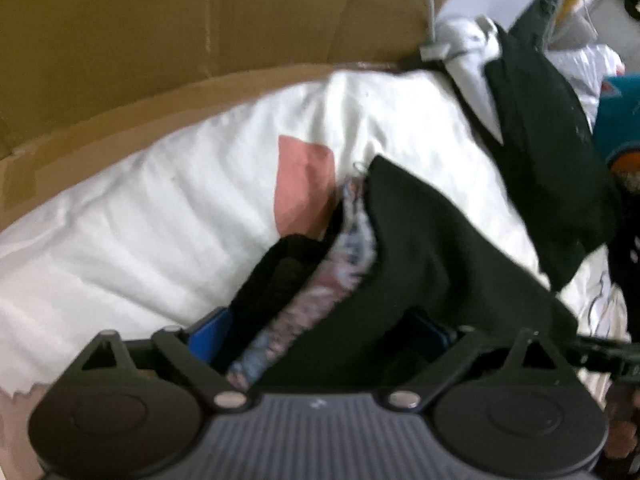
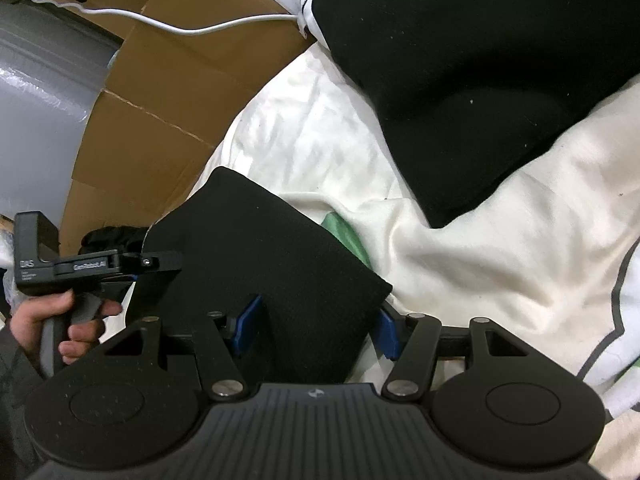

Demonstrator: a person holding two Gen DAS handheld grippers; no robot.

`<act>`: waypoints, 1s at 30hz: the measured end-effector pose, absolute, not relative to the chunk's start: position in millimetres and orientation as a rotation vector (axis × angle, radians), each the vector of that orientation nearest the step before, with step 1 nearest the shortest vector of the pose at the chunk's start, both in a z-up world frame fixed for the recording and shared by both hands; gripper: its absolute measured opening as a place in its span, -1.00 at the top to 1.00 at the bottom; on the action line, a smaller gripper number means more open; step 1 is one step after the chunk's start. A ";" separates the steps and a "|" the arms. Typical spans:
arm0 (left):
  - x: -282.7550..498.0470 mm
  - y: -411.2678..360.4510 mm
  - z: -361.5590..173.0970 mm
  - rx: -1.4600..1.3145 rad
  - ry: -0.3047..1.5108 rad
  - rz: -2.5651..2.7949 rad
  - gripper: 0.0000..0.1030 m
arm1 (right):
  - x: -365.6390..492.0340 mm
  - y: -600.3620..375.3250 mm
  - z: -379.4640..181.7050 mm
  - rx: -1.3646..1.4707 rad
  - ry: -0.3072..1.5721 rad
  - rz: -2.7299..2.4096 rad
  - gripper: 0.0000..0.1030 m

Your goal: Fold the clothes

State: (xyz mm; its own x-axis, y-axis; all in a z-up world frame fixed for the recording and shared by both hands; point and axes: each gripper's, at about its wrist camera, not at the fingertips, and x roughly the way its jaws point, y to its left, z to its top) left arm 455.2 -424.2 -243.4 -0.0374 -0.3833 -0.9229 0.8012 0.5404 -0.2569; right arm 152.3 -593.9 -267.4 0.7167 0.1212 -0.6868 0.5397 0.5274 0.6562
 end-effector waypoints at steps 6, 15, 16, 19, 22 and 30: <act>460.1 -435.3 -254.3 0.456 1.295 -1.024 -0.99 | 154.4 -591.9 -267.9 0.996 0.771 -0.276 -0.22; 452.8 -435.7 -245.1 0.443 1.286 -1.063 -0.17 | 154.2 -594.7 -270.4 1.018 0.769 -0.265 -0.22; 450.6 -435.1 -243.7 0.441 1.280 -1.064 -0.11 | 153.9 -595.1 -269.2 1.017 0.769 -0.265 -0.22; 445.9 -432.5 -237.8 0.435 1.256 -1.068 0.10 | 153.1 -595.2 -267.4 1.009 0.766 -0.265 -0.22; 444.0 -429.5 -232.6 0.431 1.232 -1.071 0.19 | 152.6 -594.8 -265.7 0.994 0.760 -0.263 -0.05; 442.3 -430.2 -232.2 0.414 1.221 -1.033 0.05 | 151.8 -595.3 -256.8 0.936 0.752 -0.257 0.39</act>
State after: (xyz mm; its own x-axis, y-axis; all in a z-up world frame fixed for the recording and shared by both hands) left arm 442.3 -430.2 -232.2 -0.0136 -0.4228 -0.9061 0.8234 0.5094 -0.2500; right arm 151.8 -595.3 -256.8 0.7221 0.1123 -0.6826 0.5070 0.5854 0.6327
